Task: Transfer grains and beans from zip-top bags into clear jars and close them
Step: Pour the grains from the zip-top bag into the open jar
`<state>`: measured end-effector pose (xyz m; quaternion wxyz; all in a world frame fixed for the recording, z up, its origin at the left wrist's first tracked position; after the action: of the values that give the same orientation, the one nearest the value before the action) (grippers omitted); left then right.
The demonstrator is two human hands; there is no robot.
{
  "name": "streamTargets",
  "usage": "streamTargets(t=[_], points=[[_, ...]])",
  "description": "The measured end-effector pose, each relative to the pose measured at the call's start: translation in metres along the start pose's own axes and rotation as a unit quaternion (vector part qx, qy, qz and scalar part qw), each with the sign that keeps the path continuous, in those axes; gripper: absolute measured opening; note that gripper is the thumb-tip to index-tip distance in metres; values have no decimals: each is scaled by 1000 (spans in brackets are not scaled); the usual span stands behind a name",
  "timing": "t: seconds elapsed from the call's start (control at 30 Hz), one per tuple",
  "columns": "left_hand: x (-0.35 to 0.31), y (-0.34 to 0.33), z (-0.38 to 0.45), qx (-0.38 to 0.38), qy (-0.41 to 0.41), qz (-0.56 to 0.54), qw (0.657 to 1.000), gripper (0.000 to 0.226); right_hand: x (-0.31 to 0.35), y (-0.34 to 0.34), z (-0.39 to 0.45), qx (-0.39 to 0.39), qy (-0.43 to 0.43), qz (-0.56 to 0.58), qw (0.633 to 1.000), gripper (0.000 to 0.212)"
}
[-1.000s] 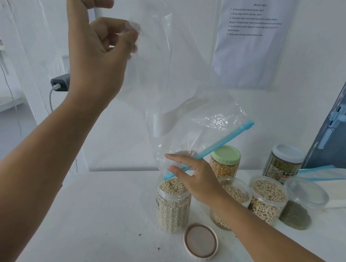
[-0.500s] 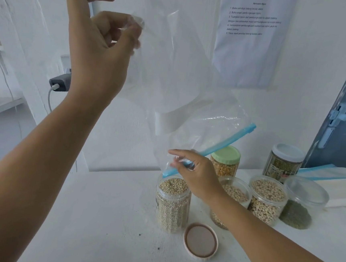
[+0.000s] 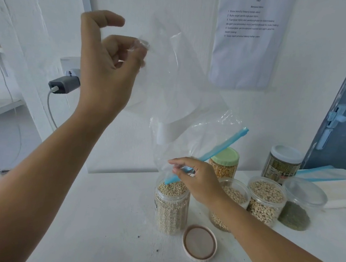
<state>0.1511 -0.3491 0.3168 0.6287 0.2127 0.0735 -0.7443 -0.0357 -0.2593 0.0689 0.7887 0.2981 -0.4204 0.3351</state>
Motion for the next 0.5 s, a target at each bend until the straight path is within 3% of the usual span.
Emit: streamTargets(t=[0.23,0.5], points=[[-1,-3,-5,20,-25,15,999,32,-1,1,1,12,-7,8,1000,26],[7,-11,-7,61,-81,126,987,30,-1,3,4,10,-13,7,1000,22]])
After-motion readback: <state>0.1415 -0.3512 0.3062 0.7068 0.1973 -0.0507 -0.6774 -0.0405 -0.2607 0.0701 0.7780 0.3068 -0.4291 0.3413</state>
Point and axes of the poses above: each hand's wrist, its own z-axis towards the middle knuckle, its own y-axis out of the back of the hand, x = y × z, the point moved 7 cm from there along z, towards the middle knuckle, and after that the axes turned 12 degrees about z, right-handed, at the moved point
